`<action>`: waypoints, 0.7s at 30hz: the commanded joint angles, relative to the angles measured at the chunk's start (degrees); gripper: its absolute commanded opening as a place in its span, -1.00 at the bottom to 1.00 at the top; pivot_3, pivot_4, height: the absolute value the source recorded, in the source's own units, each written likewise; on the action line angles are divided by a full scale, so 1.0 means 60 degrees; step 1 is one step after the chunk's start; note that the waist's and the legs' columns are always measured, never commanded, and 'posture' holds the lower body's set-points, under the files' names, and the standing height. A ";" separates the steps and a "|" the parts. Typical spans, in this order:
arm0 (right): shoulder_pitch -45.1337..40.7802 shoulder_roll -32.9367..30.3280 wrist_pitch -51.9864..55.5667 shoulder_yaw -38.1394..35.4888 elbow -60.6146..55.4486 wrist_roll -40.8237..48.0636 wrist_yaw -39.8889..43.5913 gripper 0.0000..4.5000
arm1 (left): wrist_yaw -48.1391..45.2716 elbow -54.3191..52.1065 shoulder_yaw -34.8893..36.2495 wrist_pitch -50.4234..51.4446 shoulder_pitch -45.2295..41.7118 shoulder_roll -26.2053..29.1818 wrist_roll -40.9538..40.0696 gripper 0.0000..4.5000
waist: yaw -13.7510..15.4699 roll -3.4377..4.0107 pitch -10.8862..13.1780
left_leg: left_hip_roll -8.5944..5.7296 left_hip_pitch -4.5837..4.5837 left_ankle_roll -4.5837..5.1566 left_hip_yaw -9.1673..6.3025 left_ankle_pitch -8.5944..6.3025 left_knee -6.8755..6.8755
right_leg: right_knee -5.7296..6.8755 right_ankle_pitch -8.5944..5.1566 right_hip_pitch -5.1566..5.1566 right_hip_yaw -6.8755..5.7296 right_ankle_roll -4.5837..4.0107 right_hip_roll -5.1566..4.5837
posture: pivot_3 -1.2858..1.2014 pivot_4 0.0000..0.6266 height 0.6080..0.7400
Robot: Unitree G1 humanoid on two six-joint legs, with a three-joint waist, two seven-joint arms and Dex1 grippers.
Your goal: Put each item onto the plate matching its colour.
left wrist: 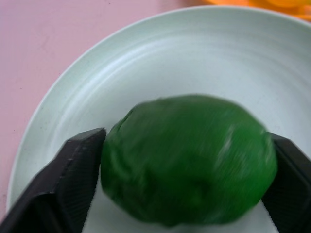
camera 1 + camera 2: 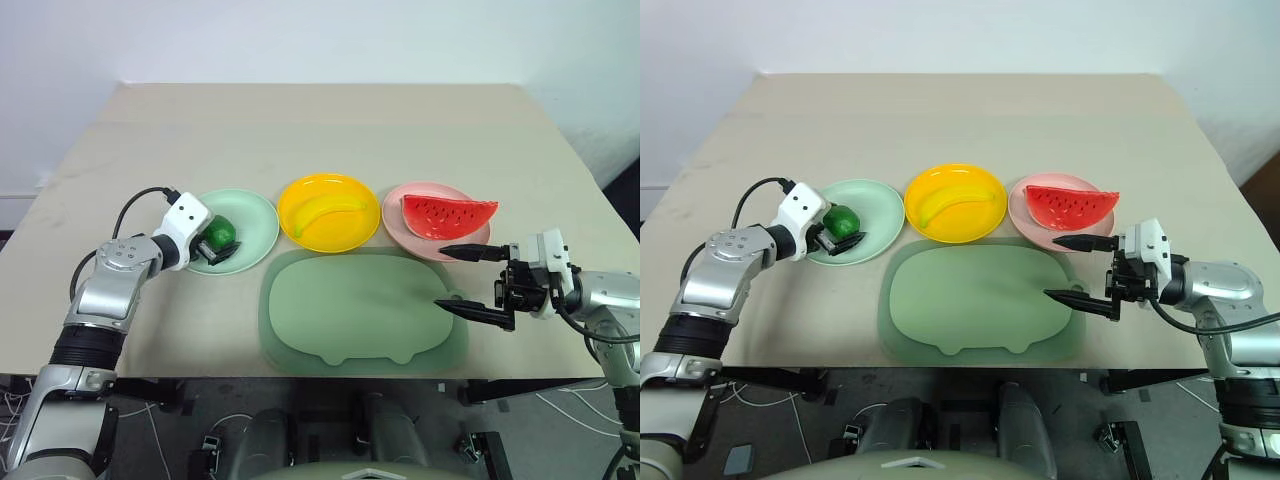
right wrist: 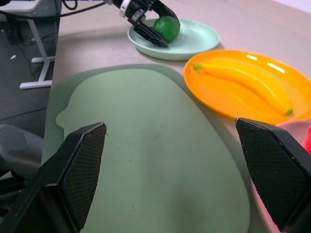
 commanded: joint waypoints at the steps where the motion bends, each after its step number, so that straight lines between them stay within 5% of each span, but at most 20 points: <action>1: -0.0118 0.0055 -0.0193 -0.0127 -0.0280 0.0059 -0.0128 1.00 | -0.0146 -0.0082 0.0236 -0.0017 -0.0228 0.0162 0.0050 0.99 | 0.0000 0.0000 0.0000 | 0.0000 0.0000 0.0000 0.0000 0.0000 0.0000 | 0.0001 0.0000 0.0001 0.0000 0.0000 0.0000 | 0.03 -0.52 0.94; 21: -0.1010 0.0038 -0.0329 0.0274 0.0483 -0.0051 0.0209 1.00 | 0.0307 -0.3441 0.2332 0.1668 -0.0528 0.0574 -0.1216 0.99 | -0.0005 0.0000 0.0000 | 0.0001 -0.0001 -0.0001 -0.0003 0.0001 -0.0001 | 0.0001 0.0000 -0.0002 0.0001 0.0001 -0.0001 | 0.03 -0.52 0.94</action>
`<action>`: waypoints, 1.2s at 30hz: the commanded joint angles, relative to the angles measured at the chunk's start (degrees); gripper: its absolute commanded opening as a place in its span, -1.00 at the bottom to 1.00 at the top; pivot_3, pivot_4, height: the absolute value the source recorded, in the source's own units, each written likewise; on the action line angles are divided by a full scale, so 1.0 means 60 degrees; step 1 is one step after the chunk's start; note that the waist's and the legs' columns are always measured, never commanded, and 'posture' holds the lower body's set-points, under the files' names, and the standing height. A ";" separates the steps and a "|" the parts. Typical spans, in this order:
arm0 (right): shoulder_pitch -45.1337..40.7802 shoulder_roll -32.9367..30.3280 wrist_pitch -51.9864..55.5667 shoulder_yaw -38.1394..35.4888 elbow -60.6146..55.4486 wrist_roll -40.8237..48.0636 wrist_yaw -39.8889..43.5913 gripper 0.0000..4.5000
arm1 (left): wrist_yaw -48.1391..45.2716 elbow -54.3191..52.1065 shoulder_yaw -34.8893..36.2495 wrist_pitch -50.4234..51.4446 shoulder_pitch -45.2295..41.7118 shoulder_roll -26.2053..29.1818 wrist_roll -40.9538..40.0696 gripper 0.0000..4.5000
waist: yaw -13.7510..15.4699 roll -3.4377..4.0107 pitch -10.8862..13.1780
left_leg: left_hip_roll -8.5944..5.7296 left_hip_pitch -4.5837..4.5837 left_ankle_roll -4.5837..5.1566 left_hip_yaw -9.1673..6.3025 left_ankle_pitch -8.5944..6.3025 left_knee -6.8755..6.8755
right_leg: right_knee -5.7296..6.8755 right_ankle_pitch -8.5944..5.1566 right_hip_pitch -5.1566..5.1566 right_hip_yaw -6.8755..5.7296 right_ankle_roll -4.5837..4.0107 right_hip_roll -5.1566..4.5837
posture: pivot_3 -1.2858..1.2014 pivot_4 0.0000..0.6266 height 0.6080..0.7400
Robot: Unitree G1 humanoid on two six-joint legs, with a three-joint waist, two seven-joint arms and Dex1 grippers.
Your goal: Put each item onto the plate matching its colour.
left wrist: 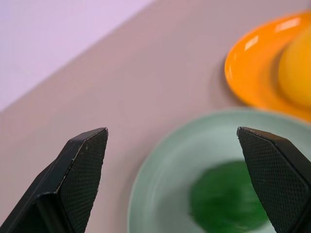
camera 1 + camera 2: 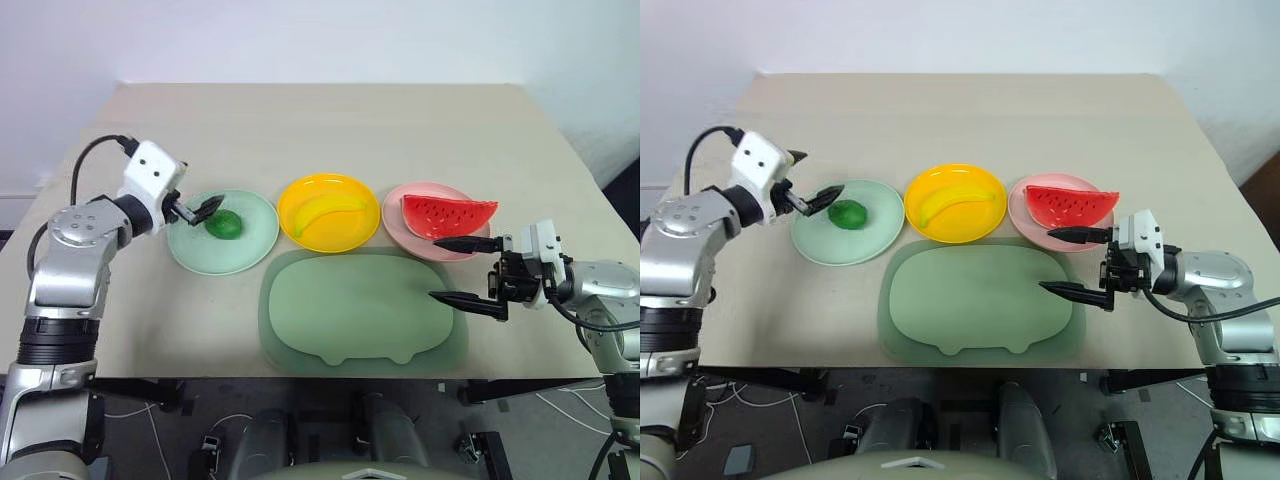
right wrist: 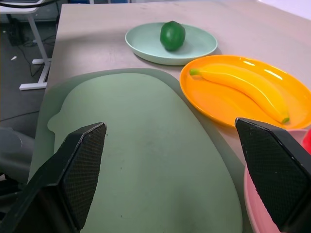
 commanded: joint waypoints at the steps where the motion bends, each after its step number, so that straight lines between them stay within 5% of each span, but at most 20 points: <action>1: -0.0229 0.0004 -0.0156 -0.0119 -0.0080 0.0038 0.0013 1.00 | 0.0040 -0.0872 0.0732 0.0562 -0.0154 0.0286 -0.0560 0.99 | -0.0001 0.0000 0.0000 | 0.0000 0.0000 0.0000 0.0000 0.0000 0.0000 | 0.0000 0.0000 0.0000 0.0000 0.0000 0.0000 | 0.03 -0.52 0.94; 15: 0.0246 -0.0128 -0.0311 -0.0746 -0.0054 0.0165 -0.0214 1.00 | -0.4747 -0.0322 0.4354 -0.2752 0.3729 0.0404 -0.3768 0.99 | 0.0001 0.0003 -0.0001 | 0.0009 0.0003 0.0000 0.0025 -0.0001 -0.0001 | 0.0000 -0.0011 -0.0012 0.0003 -0.0017 -0.0002 | 0.03 -0.52 0.94; 25: 0.0783 -0.0351 -0.0310 -0.1637 0.0280 0.0403 -0.0067 1.00 | -0.6197 0.0867 0.4641 -0.4062 0.4908 -0.0114 -0.4449 0.99 | -0.0002 0.0000 -0.0003 | 0.0012 0.0001 0.0004 0.0029 -0.0003 -0.0004 | -0.0002 -0.0020 -0.0016 0.0003 -0.0031 0.0000 | 0.03 -0.52 0.94; 36: 0.2523 -0.0795 -0.0374 -0.3434 0.0304 0.0562 0.0213 1.00 | -0.6508 0.1807 0.4484 -0.4977 0.4661 -0.0190 -0.4305 0.99 | -0.0029 -0.0004 -0.0006 | 0.0018 0.0004 0.0020 0.0027 -0.0012 -0.0006 | -0.0009 -0.0020 -0.0012 0.0004 -0.0031 0.0003 | 0.03 -0.52 0.94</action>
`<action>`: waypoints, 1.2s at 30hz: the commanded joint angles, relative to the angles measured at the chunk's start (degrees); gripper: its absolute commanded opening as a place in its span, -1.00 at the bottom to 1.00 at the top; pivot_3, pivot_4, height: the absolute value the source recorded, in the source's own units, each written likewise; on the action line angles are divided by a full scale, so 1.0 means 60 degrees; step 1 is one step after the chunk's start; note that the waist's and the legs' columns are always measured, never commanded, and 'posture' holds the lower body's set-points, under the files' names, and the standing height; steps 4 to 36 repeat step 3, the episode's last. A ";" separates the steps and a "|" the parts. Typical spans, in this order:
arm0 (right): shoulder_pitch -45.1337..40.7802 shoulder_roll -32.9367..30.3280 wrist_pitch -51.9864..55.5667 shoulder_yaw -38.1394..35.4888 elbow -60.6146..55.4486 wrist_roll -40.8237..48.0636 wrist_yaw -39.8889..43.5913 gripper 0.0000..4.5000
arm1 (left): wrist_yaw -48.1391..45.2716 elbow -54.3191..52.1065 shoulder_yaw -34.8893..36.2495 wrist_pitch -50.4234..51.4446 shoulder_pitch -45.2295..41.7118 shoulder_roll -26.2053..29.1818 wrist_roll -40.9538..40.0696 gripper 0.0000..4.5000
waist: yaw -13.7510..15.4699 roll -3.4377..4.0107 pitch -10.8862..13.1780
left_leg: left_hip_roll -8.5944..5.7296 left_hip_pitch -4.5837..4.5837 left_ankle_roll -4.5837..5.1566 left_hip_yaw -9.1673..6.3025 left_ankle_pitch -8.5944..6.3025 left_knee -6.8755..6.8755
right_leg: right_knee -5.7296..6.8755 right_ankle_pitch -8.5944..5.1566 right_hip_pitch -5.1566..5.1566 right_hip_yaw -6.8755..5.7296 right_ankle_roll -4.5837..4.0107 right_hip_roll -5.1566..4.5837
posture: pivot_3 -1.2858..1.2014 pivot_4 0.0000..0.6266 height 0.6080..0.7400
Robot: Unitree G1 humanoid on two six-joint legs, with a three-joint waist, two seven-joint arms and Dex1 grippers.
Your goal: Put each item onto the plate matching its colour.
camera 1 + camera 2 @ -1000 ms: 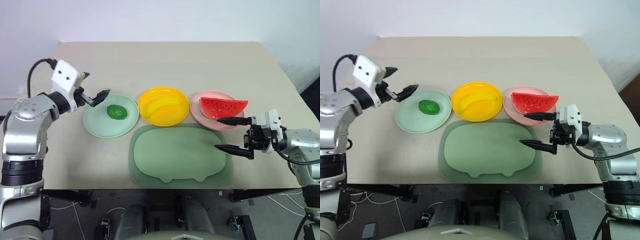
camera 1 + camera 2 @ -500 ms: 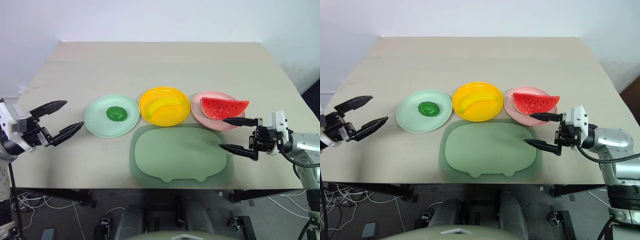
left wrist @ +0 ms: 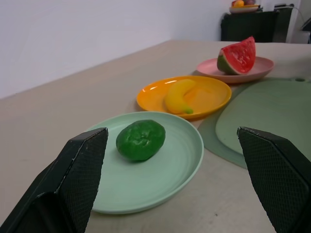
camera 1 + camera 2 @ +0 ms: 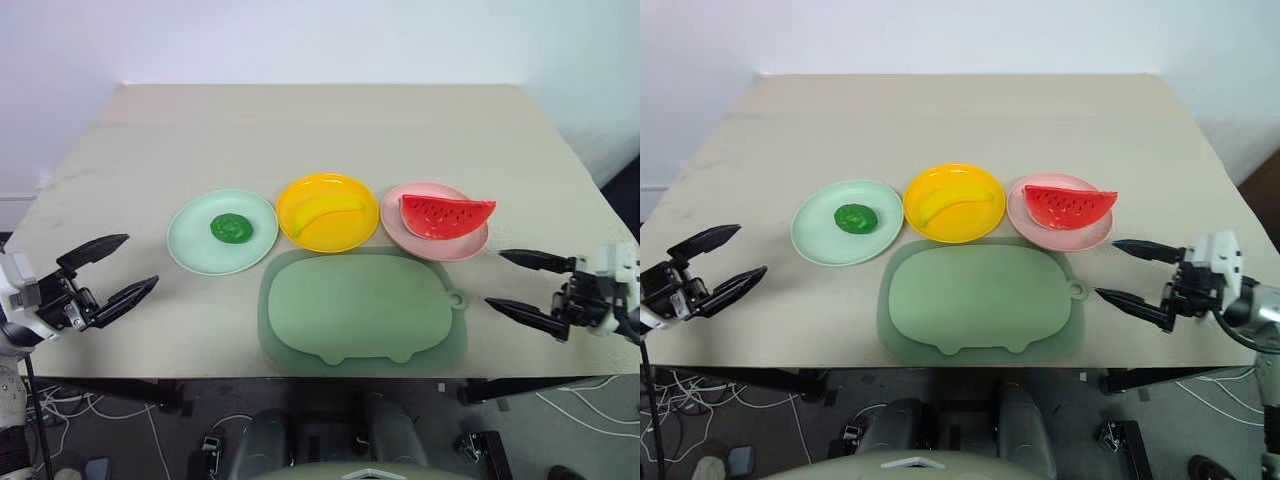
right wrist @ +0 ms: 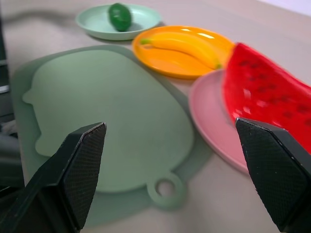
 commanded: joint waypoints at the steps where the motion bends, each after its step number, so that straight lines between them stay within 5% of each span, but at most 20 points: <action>1: 0.0074 -0.0220 -0.0185 -0.0502 -0.0035 0.0117 -0.0017 1.00 | -0.0110 0.0166 0.0003 -0.0348 -0.0260 0.0170 -0.0066 0.99 | -0.0006 -0.0001 0.0000 | 0.0000 0.0002 0.0000 0.0000 0.0000 0.0000 | 0.0000 0.0000 0.0000 0.0001 0.0000 0.0000 | 0.03 -0.52 0.94; 36: 0.0089 -0.0199 -0.0218 -0.0581 0.0018 0.0068 -0.0104 1.00 | -0.0095 0.0262 -0.0111 -0.0318 -0.0379 0.0177 -0.0051 0.99 | 0.0000 -0.0001 0.0000 | 0.0001 0.0002 0.0000 -0.0001 0.0000 0.0000 | 0.0000 0.0000 0.0001 0.0002 0.0001 0.0000 | 0.03 -0.52 0.94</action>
